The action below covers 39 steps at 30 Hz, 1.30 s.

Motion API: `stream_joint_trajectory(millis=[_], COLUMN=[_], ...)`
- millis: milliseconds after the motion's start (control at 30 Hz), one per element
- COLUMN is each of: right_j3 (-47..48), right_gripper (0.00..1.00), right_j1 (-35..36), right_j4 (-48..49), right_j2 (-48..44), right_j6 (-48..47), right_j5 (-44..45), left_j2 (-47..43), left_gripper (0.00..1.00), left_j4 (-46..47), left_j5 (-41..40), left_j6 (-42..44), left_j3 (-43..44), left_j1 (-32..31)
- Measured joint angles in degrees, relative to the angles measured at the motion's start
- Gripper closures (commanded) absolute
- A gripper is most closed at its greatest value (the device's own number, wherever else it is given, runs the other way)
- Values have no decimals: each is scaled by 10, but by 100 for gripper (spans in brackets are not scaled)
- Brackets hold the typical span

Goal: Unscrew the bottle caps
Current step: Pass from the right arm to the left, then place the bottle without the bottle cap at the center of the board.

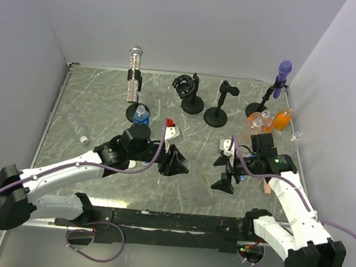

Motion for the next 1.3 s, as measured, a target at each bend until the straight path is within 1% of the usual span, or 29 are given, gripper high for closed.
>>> stream_joint_trajectory(millis=[167, 233, 300, 433, 500, 567, 667, 733, 833, 967, 1133, 1300], right_j3=[0, 0, 0, 0, 0, 0, 0, 0, 0, 0, 0, 0], right_gripper=[1, 1, 1, 1, 1, 1, 1, 1, 0, 1, 1, 1], right_j1=[-35, -41, -45, -46, -46, -46, -47, -47, -47, -47, -47, -47], right_j4=[6, 12, 16, 21, 21, 22, 24, 24, 25, 24, 24, 25], right_j2=[-43, -59, -68, -70, -70, -70, -71, -73, -76, -76, -76, -76], right_j6=[12, 17, 21, 27, 28, 29, 30, 30, 30, 29, 29, 29], right_j5=[-8, -7, -7, -7, -7, -7, -7, -7, -7, -7, -7, -7], left_j2=[-45, -67, -78, -72, -52, -32, -6, 6, 15, 32, 108, 185], left_gripper=[99, 99, 99, 99, 99, 99, 99, 99, 99, 98, 97, 96], left_j4=[-163, -242, -296, -421, -486, -532, -590, -621, -645, -635, -595, -558], left_j5=[-68, -97, -121, -183, -229, -266, -311, -339, -375, -413, -445, -445], left_j6=[-17, -31, -41, -61, -65, -68, -71, -72, -71, -63, -38, -18], left_j3=[57, 100, 141, 243, 293, 318, 329, 329, 329, 334, 380, 426], left_j1=[8, 23, 43, 110, 159, 203, 258, 277, 291, 315, 369, 415])
